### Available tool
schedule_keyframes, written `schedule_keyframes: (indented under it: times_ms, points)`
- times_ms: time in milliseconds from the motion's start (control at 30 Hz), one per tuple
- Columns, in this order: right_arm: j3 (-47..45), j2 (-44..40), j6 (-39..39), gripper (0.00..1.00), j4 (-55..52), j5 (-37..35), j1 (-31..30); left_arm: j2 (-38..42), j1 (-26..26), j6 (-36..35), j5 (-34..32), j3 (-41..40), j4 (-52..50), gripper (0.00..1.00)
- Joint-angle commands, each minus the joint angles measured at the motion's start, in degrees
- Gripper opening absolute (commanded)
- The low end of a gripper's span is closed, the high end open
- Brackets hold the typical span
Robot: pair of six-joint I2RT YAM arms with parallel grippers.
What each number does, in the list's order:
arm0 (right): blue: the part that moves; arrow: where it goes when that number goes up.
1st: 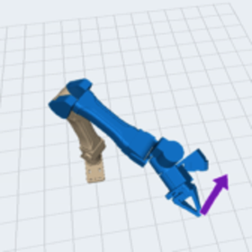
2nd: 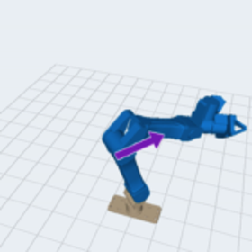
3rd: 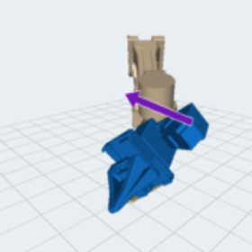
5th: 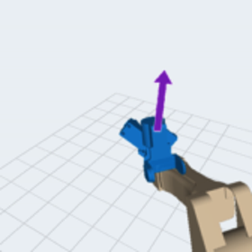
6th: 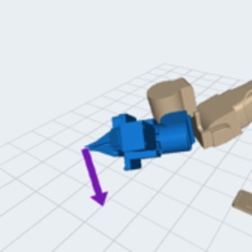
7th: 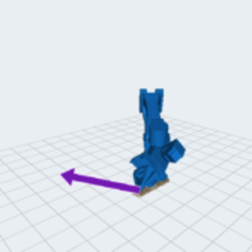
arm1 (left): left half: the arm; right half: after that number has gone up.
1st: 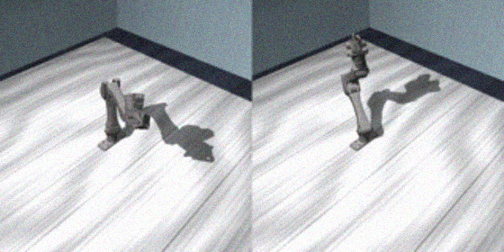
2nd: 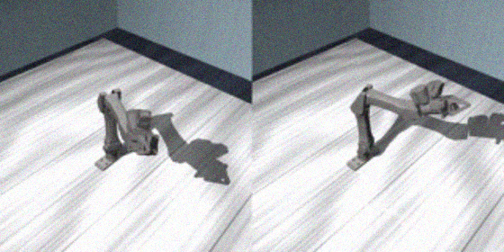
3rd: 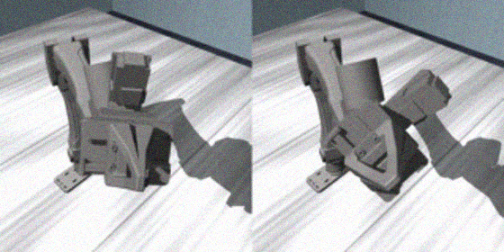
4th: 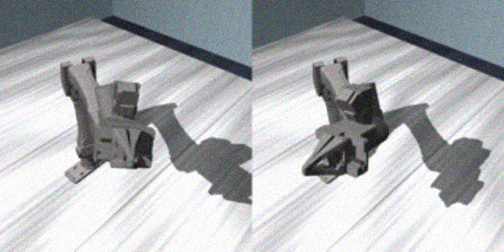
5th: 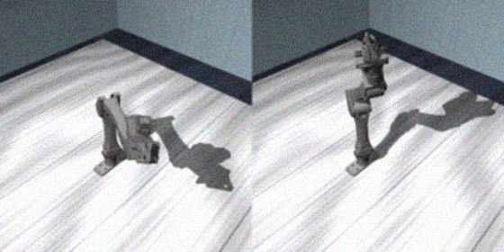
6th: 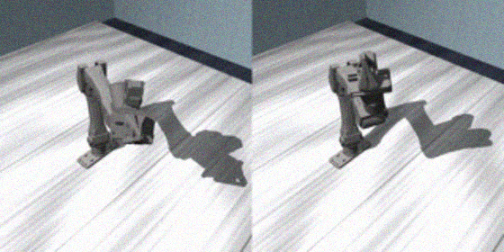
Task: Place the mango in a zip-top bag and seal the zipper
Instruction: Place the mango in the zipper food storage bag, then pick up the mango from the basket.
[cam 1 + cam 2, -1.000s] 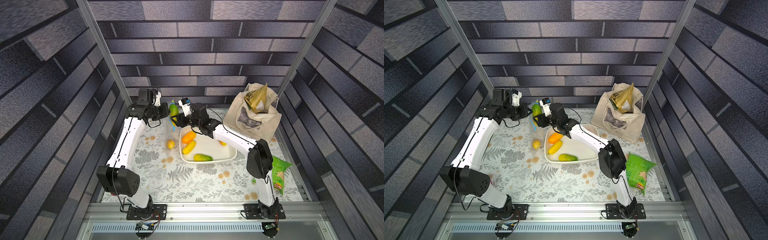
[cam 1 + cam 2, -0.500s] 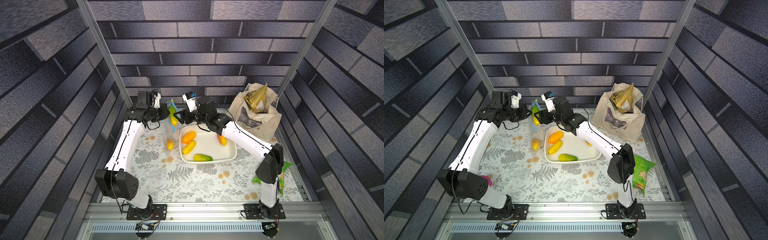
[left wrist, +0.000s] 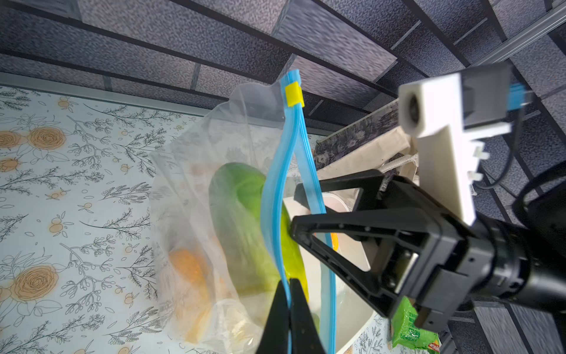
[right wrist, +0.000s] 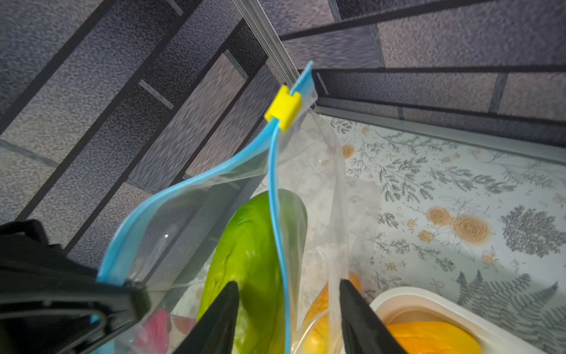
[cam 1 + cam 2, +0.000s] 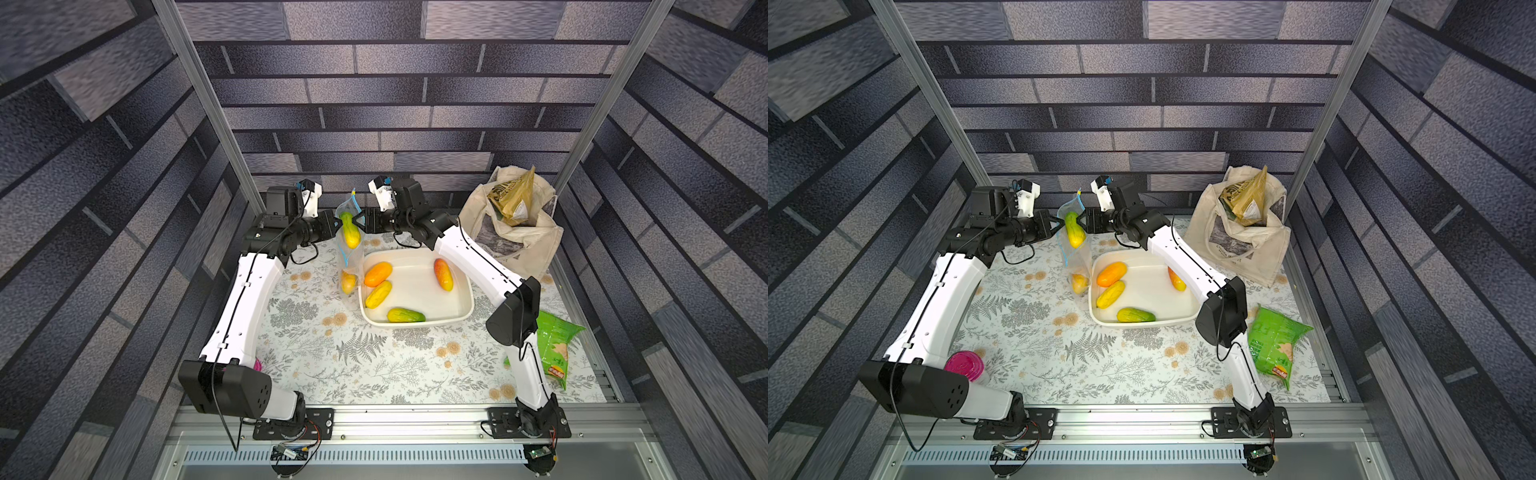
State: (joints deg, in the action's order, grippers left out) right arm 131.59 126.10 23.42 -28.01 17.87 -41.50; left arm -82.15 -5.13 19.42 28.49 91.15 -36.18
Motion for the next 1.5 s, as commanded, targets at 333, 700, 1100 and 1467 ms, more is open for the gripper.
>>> schedule_keyframes:
  times_ms: [333,700,1100,1467]
  points:
    - [9.79,0.4,-1.97,0.0,-10.14,-4.32,-0.05,-2.28,2.1,-1.05,-17.74,8.31,-10.69,0.0]
    - [-17.33,-7.14,-4.76,0.57,1.6,1.55,-0.25,0.76,1.92,1.15,-15.6,-2.08,-4.66,0.0]
    - [-46.75,-33.15,-14.37,0.84,-0.22,-26.99,2.96,-1.87,0.39,2.88,-8.81,-1.32,0.1,0.0]
    - [-45.91,-23.82,-11.83,0.86,-12.93,-35.0,9.89,-7.55,-4.48,2.76,-10.4,2.16,-0.55,0.0]
